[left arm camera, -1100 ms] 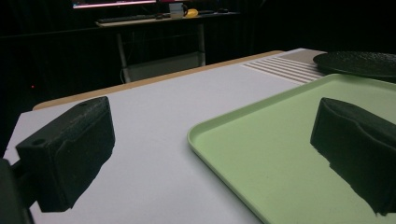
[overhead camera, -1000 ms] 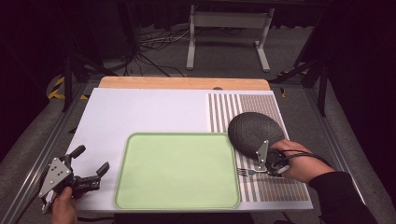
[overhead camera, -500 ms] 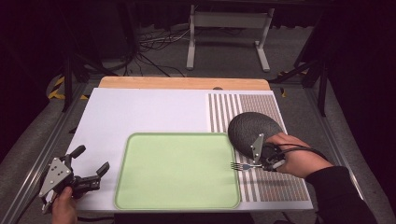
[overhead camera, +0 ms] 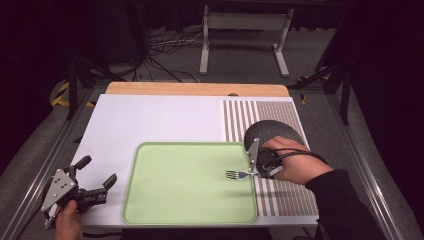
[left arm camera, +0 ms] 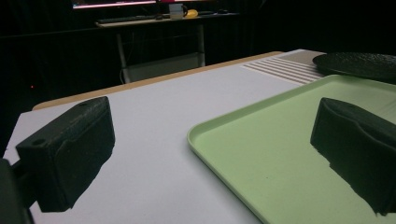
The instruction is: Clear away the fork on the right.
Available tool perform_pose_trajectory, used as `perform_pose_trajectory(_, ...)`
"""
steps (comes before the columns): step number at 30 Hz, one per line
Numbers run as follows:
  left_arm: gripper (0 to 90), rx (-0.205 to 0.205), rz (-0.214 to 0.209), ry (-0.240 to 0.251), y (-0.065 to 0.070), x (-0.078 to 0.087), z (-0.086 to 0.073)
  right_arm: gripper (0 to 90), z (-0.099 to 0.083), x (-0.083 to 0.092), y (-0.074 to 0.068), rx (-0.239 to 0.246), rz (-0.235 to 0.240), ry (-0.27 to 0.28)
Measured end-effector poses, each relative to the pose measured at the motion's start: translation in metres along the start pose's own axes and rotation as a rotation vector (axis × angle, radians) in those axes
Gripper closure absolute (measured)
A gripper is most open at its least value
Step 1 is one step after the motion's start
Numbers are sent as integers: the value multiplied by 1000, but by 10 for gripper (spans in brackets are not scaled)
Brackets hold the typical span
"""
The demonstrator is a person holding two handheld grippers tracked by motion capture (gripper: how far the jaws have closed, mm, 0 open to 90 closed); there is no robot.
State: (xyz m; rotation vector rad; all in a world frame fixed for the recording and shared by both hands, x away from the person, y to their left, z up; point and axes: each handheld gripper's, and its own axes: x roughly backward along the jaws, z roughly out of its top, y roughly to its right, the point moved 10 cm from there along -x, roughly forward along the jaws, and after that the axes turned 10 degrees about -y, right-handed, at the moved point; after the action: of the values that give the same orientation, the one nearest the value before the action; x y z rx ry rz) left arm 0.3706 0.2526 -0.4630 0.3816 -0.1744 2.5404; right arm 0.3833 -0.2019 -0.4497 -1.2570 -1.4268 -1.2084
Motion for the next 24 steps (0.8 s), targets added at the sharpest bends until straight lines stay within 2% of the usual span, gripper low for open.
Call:
perform_pose_trajectory(3,5,-1,0,0,0,0,0,779,7,3,1,-3,-5,-1)
perform_pose_trajectory(6,5,-1,0,0,0,0,0,779,15,5,0,-45,9,16)
perform_pose_trajectory(10,5,-1,-1,1,0,0,0,780,23,7,-2,-176,54,40)
perform_pose_trajectory(12,5,-1,-1,1,0,0,0,779,25,7,-3,-210,61,45)
perform_pose_trajectory(14,5,-1,-2,1,0,0,0,779,26,7,-2,-225,62,43)
perform_pose_trajectory(16,5,-3,-2,-2,0,0,0,779,29,8,-2,-266,67,52)
perform_pose_trajectory(18,5,-2,-1,0,0,0,0,779,34,10,-2,-334,71,77)
perform_pose_trajectory(19,5,-2,-1,0,0,0,0,779,35,11,-2,-354,79,84)
perform_pose_trajectory(20,5,-2,-1,0,0,0,0,779,35,11,-2,-354,79,84)
perform_pose_trajectory(21,5,-2,-1,1,0,0,0,779,39,12,-3,-397,96,94)
perform_pose_trajectory(24,5,-2,-1,1,0,0,0,779,41,12,-5,-423,106,89)
